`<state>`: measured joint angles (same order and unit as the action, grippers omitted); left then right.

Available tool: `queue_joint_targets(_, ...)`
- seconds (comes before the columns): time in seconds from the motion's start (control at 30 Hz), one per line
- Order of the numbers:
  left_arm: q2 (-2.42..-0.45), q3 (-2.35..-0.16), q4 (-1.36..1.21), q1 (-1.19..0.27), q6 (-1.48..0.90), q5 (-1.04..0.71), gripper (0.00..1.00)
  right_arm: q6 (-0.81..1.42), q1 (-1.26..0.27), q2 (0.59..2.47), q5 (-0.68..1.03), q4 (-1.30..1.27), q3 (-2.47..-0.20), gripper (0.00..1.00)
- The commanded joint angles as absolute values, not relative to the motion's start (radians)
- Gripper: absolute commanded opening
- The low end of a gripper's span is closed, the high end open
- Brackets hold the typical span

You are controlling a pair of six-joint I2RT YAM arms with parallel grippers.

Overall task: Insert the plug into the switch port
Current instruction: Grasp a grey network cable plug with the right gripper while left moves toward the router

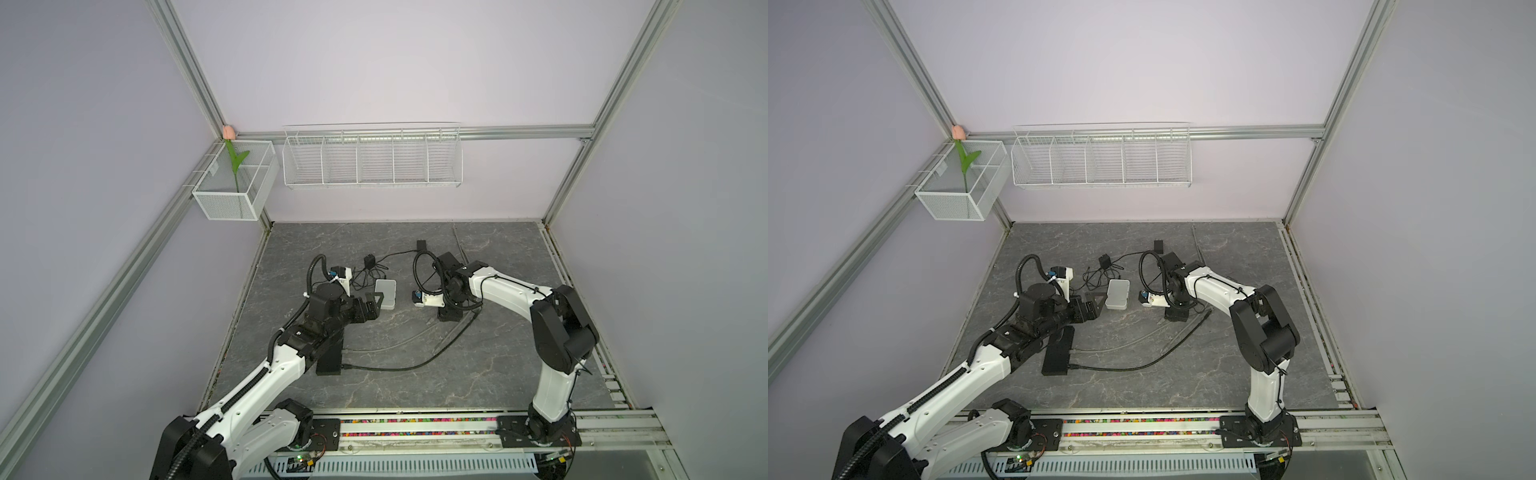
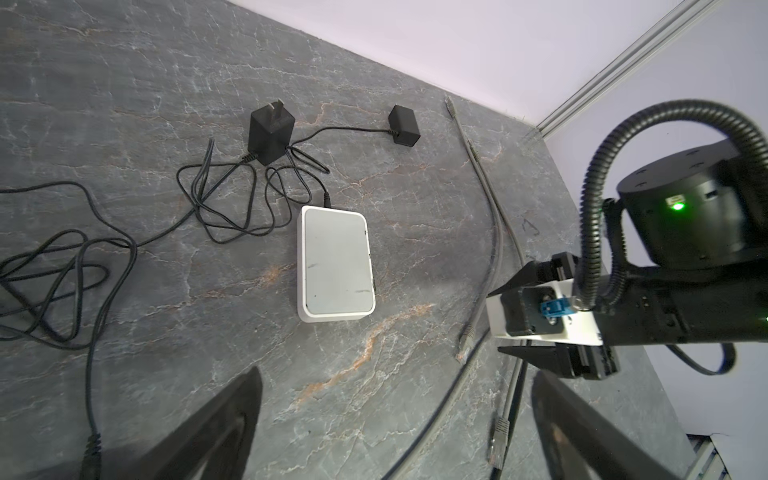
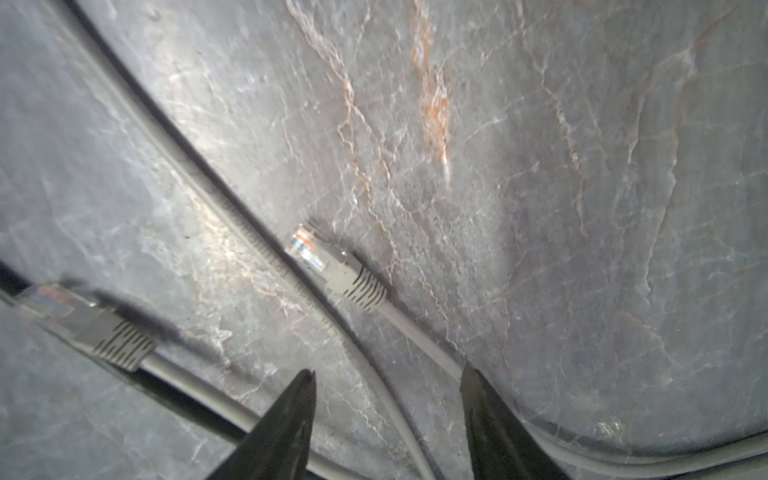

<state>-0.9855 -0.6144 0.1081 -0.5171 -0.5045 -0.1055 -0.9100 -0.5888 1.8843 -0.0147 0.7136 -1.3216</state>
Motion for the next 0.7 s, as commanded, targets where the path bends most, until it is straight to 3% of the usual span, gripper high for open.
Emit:
queue_joint_targets(0.0,-0.927,-0.606,0.147,-0.513,-0.52,-0.081,1.0,-0.944,-0.601,1.917,-0.041,0.668,-1.319,0.59)
queue_joint_targets(0.47,-0.759,-0.574,0.219,-0.512,-0.541,0.01,1.0,-0.948,-0.627,2.01,-0.037,0.693,-1.352,0.56)
queue_joint_targets(0.67,-0.721,-0.58,0.231,-0.512,-0.543,0.022,1.0,-0.92,-0.642,2.063,0.028,0.764,-1.413,0.48)
